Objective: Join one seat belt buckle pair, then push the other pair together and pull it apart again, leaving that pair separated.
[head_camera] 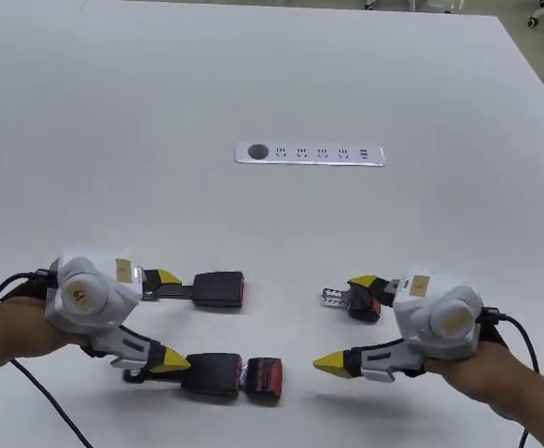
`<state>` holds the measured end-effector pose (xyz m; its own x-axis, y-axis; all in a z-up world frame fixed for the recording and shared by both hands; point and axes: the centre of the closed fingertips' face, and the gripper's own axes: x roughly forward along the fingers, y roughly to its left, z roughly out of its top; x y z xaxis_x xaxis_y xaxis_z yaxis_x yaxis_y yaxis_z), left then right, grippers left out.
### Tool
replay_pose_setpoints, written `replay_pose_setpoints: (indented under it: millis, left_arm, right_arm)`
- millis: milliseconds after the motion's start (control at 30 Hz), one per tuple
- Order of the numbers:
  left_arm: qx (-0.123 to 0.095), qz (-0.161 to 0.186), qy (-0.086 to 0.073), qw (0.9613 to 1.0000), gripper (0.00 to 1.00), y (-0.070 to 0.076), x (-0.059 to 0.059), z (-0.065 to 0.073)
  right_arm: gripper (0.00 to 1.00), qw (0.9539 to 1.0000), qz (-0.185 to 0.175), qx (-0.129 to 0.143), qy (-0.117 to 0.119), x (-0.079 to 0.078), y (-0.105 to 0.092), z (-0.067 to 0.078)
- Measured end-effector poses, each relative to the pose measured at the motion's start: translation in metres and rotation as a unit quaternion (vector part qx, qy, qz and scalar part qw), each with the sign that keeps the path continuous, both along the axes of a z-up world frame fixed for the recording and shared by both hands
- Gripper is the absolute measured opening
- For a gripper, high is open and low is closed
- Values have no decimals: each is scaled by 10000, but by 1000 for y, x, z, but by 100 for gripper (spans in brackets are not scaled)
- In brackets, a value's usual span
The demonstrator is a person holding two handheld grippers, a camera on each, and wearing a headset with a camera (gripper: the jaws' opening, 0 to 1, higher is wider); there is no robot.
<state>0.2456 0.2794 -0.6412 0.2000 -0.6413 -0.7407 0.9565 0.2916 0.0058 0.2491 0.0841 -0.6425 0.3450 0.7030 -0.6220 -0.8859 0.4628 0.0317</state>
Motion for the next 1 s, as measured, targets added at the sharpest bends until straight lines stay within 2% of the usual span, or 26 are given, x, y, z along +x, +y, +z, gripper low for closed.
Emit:
replay_pose_setpoints:
  millis: [33,133,267,333,433,533,667,767,867,1000]
  left_arm:
    - [10,-1,-34,10000,70,3,7,0]
    - [28,-20,-90,10000,70,2,19,0]
    - [75,-100,-120,9998,69,-3,30,-3]
    - [92,-126,-87,9998,69,-3,36,-8]
    - [130,-159,-124,9997,69,-8,43,-10]
    - [117,-157,-99,9998,68,-14,47,-11]
    - [106,-165,-49,9998,66,-21,52,-20]
    - [153,-230,-27,9996,65,-25,54,-27]
    - [288,-291,-88,9991,59,-23,59,-35]
    - [217,-306,-13,9993,58,-27,63,-40]
  right_arm:
    - [79,10000,-32,-3,16,3,-4,0]
    - [78,9999,-126,-23,34,16,-17,-2]
    - [78,9998,-111,-100,102,26,-27,-8]
    - [78,9995,-138,-47,280,26,-29,-9]
    - [79,9993,-116,-92,348,30,-35,-19]
    - [78,9984,-41,-140,545,29,-38,-25]
    - [76,9978,59,-254,606,35,-47,-42]
    - [74,9971,81,-272,707,35,-50,-45]
    - [69,9964,192,-359,738,34,-51,-49]
    - [62,9967,227,-341,694,38,-54,-48]
